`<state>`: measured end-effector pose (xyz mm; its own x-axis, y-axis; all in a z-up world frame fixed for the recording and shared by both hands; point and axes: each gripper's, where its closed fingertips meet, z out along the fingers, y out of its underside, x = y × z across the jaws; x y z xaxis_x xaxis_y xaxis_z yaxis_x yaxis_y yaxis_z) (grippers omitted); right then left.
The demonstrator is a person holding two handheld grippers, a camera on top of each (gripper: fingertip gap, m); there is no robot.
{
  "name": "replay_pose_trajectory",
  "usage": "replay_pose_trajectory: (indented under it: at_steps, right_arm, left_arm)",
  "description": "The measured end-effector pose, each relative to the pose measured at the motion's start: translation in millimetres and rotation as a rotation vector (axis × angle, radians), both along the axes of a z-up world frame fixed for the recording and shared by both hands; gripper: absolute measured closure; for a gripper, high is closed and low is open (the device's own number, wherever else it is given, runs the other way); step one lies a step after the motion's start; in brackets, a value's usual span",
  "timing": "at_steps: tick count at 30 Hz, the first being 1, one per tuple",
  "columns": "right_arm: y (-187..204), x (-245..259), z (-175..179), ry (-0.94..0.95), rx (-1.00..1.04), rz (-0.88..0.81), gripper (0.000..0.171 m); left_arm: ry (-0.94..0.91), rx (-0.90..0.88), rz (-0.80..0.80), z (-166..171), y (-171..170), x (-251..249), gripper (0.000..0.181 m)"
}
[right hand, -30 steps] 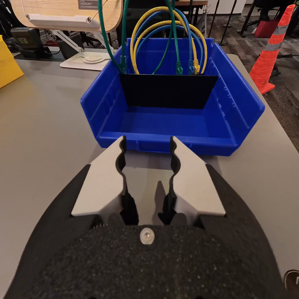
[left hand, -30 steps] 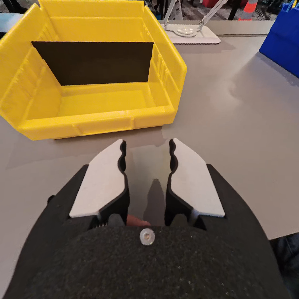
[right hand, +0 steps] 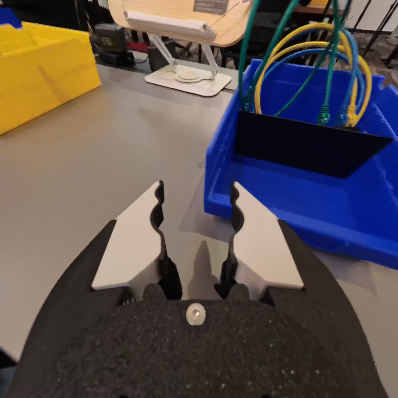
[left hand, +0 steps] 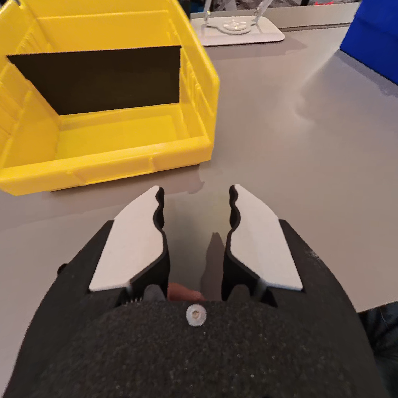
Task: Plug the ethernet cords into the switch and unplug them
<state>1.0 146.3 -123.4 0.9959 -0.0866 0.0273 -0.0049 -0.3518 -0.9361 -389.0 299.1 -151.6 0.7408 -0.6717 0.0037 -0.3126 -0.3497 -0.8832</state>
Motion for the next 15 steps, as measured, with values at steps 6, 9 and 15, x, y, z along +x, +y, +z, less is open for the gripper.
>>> replay_pose_trajectory:
  at_steps: [6,9,15]
  right_arm:
    - [52,-6,-4,0.085,-0.037,-0.068,0.113]
    - [50,-35,-6,0.031,-0.076,0.003,0.113]
    - [9,-99,34,-0.040,0.054,0.109,0.117]
  left_arm:
    - [-0.002,-0.020,-0.107,-3,-30,26,0.113]
    - [0.026,0.010,-0.157,-4,-43,39,0.110]
    - [-0.069,-0.021,-0.293,9,-100,108,0.109]
